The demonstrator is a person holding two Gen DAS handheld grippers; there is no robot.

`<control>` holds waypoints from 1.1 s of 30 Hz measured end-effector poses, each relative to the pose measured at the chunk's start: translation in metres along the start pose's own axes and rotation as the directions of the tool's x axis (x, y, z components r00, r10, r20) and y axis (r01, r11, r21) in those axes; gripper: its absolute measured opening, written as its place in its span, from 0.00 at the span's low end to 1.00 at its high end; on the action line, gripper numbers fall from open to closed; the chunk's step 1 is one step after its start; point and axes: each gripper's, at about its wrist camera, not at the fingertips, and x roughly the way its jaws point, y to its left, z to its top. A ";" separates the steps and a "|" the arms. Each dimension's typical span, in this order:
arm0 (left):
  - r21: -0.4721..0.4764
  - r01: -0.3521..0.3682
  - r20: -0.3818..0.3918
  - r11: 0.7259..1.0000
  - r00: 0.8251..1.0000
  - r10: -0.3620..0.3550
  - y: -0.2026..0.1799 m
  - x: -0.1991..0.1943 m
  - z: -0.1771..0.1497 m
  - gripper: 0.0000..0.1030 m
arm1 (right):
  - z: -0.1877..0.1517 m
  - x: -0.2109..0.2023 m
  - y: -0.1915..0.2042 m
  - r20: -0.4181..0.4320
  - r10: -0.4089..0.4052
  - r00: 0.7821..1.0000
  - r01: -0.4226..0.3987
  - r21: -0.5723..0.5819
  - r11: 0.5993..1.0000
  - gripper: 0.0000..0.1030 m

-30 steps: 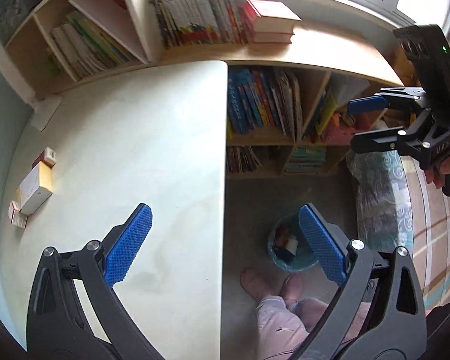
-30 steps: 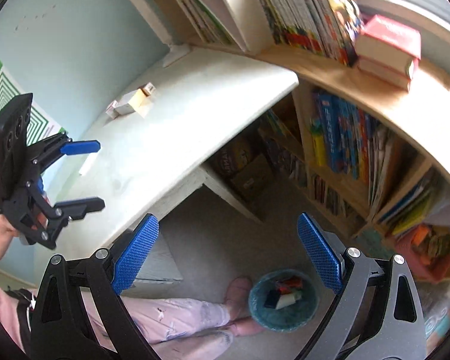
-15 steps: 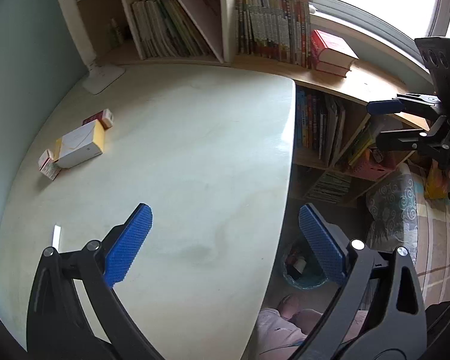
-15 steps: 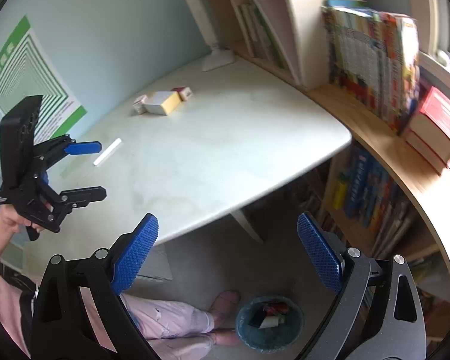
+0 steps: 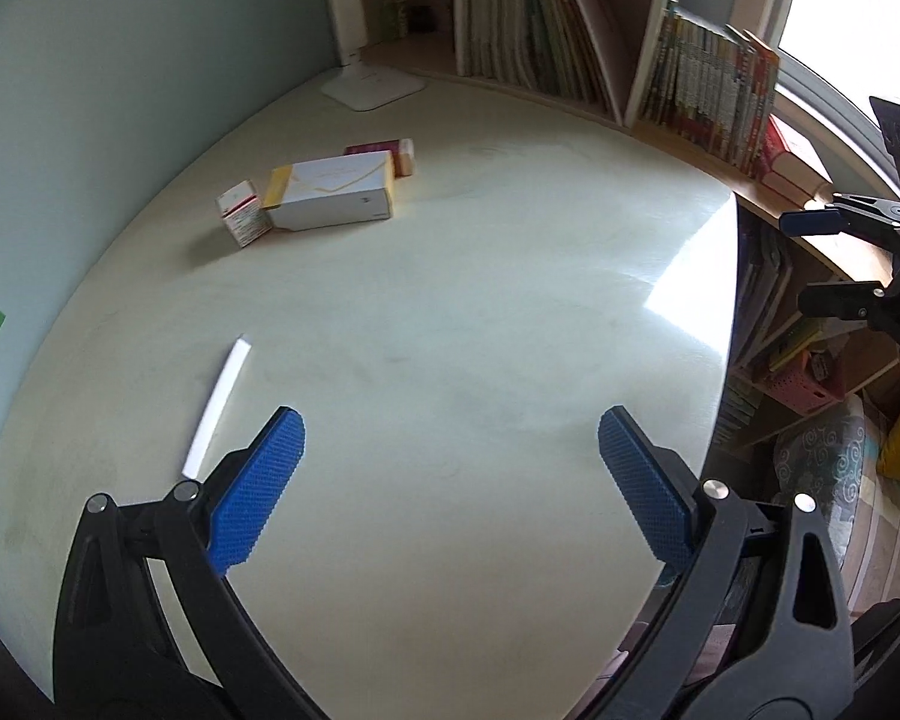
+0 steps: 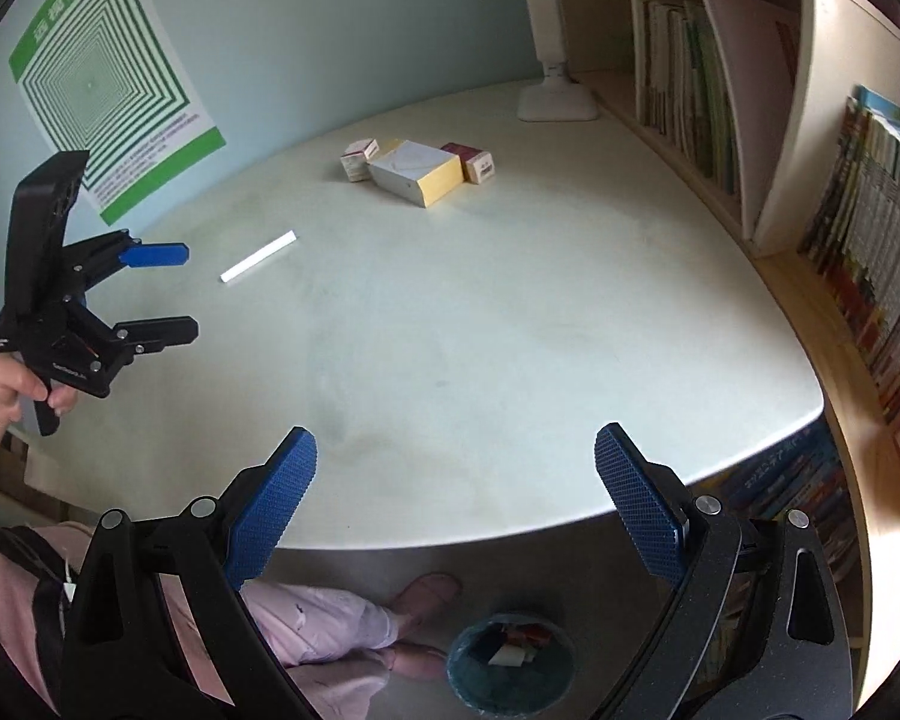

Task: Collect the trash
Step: 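Move the left tool to the white marker while the right tool approaches the white-yellow box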

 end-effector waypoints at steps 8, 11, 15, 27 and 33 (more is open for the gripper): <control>-0.126 -0.072 -0.002 0.989 0.997 0.073 0.060 -0.005 -0.006 0.93 | 0.053 0.045 0.025 -0.038 0.056 0.998 -0.060 -0.103 0.993 0.90; -0.143 -0.097 -0.011 0.985 0.995 0.096 0.076 -0.004 -0.009 0.93 | 0.073 0.057 0.035 -0.038 0.056 0.998 -0.060 -0.140 0.988 0.90; -0.163 -0.108 -0.018 0.981 0.994 0.106 0.092 -0.001 -0.013 0.93 | 0.096 0.069 0.045 -0.043 0.046 0.998 -0.053 -0.179 0.982 0.90; -0.202 -0.160 -0.092 0.966 0.985 0.144 0.138 0.038 -0.016 0.93 | 0.162 0.126 0.054 -0.112 0.052 0.992 -0.084 -0.302 0.950 0.90; -0.210 -0.205 -0.152 0.956 0.973 0.175 0.156 0.063 -0.012 0.93 | 0.203 0.169 0.050 -0.175 0.100 0.980 -0.158 -0.363 0.918 0.90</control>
